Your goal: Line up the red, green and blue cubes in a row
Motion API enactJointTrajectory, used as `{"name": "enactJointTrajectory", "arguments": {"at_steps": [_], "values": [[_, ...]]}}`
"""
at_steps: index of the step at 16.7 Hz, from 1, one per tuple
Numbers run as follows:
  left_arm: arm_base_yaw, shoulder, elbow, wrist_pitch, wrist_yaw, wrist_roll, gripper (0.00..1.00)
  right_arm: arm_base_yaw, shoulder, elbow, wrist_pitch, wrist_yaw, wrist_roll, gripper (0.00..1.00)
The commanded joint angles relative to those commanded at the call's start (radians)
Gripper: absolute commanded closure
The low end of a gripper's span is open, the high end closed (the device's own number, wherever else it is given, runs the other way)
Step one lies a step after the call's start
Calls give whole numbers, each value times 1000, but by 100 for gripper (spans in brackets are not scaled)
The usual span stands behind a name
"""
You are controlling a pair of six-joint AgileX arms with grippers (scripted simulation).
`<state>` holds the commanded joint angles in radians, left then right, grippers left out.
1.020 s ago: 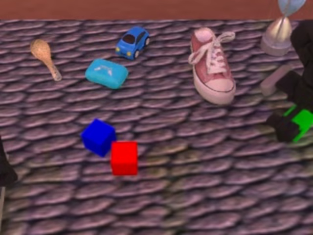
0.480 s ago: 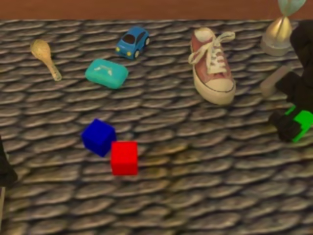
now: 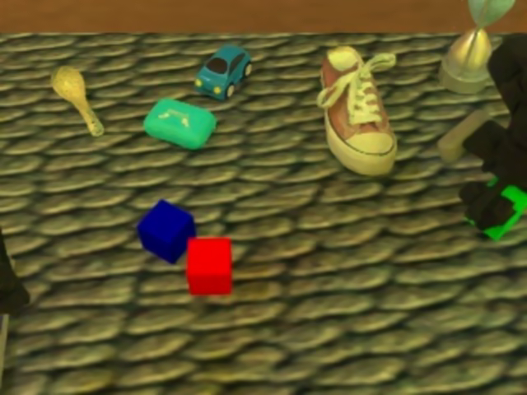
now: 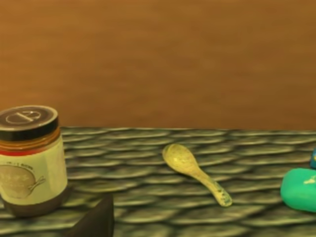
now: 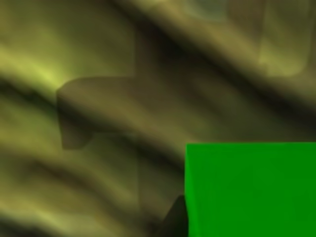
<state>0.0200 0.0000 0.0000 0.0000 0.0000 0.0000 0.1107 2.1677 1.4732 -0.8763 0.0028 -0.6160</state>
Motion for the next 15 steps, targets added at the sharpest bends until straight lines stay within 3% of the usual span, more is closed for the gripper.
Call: {"name": "enactJointTrajectory", "arguments": {"at_steps": [10,15], "values": [[0,0,0,0,0,0,0,-1,-6,3,-7,0,1,100],[0,0,0,0,0,0,0,4,-53,97,-155,-2,-2,100]]}}
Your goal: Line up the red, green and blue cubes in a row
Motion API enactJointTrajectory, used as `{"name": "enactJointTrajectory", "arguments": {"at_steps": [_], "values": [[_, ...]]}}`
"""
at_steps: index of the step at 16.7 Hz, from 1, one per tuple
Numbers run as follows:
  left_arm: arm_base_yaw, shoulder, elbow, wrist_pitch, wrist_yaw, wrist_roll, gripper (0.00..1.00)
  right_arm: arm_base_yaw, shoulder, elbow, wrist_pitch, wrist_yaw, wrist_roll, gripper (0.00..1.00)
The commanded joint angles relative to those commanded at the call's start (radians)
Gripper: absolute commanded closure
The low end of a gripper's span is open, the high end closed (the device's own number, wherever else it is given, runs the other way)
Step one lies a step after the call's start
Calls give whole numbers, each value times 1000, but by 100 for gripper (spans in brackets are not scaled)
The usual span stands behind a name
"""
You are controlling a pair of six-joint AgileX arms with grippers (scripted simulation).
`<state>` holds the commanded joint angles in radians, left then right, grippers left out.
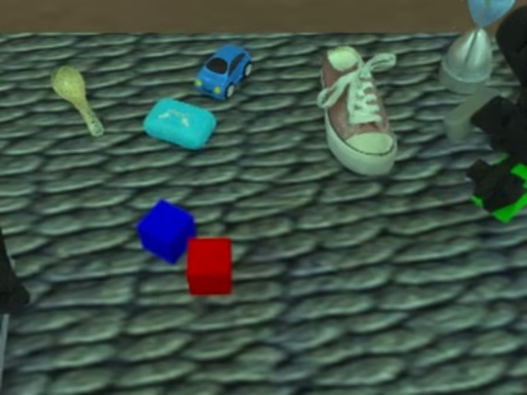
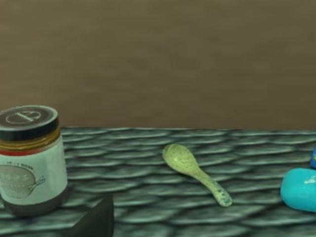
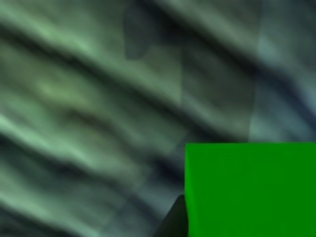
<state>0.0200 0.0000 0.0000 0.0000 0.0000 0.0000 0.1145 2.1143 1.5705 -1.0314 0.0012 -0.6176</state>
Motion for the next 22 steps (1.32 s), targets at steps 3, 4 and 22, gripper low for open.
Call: {"name": "enactJointTrajectory", "arguments": {"at_steps": [3,4,22], "values": [[0,0,0,0,0,0,0,2,-34,52,-83,0,1,100],[0,0,0,0,0,0,0,3,-39,57,-90,1,1,100],[0,0,0,0,0,0,0,429,77,241,-209,-3,963,100]]}}
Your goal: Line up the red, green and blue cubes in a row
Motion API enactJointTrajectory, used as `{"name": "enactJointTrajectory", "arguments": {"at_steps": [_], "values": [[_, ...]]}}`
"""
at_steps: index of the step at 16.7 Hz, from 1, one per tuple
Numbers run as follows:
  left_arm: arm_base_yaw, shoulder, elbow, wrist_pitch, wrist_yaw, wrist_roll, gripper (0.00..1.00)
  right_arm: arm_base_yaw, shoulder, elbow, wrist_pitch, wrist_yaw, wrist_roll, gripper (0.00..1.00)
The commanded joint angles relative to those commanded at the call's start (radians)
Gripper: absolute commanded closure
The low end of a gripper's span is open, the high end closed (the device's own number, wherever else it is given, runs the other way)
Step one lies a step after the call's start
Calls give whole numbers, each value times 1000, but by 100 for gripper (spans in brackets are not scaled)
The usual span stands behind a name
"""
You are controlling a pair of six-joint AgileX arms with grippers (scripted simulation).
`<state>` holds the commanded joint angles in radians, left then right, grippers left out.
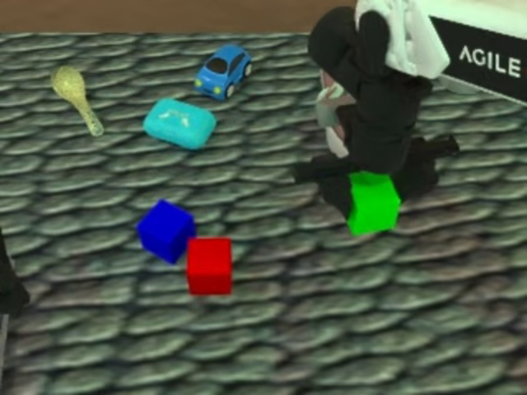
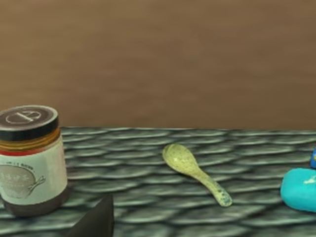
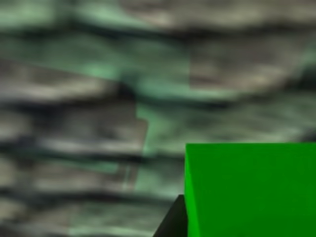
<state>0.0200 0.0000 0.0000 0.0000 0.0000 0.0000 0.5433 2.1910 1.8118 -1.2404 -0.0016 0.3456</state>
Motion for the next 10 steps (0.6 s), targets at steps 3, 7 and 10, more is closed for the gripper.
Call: {"name": "enactJointTrajectory", "arguments": {"at_steps": [3,7,10], "values": [[0,0,0,0,0,0,0,107,6,32,-18,0,236,100],[0,0,0,0,0,0,0,196,-7,57,-20,4,404,100],[0,0,0,0,0,0,0,207,-11,60,-19,5,423,100]]}}
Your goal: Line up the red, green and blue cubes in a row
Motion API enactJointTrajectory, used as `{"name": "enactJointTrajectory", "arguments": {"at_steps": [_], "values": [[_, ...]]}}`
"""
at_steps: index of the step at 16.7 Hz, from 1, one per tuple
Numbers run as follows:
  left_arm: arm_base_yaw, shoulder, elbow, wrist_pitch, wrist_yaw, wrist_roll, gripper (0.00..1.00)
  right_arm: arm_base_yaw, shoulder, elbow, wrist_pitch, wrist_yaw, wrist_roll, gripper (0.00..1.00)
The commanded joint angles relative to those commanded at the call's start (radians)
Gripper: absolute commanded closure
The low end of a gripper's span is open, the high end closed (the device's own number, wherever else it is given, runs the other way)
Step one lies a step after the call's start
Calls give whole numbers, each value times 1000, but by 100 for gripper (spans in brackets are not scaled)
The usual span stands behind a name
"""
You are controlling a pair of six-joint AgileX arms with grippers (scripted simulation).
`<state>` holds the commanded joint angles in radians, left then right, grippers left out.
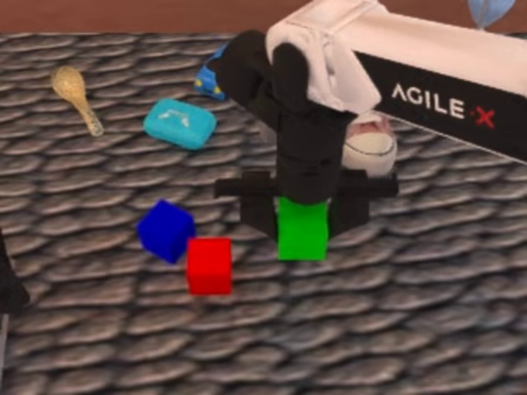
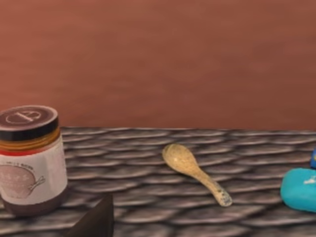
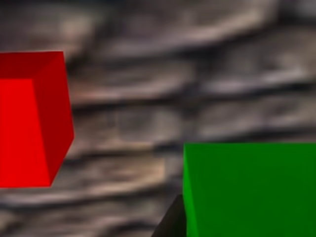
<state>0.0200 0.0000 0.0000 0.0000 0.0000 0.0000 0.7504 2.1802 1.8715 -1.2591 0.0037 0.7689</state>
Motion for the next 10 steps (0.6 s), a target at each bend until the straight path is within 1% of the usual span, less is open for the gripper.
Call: {"name": "enactJointTrajectory", "arguments": {"at_steps": [5,10], "values": [[0,0,0,0,0,0,0,-1,6,-18,18,-1,-2,100],[0,0,0,0,0,0,0,1,41,-150,202,0,3,100]]}}
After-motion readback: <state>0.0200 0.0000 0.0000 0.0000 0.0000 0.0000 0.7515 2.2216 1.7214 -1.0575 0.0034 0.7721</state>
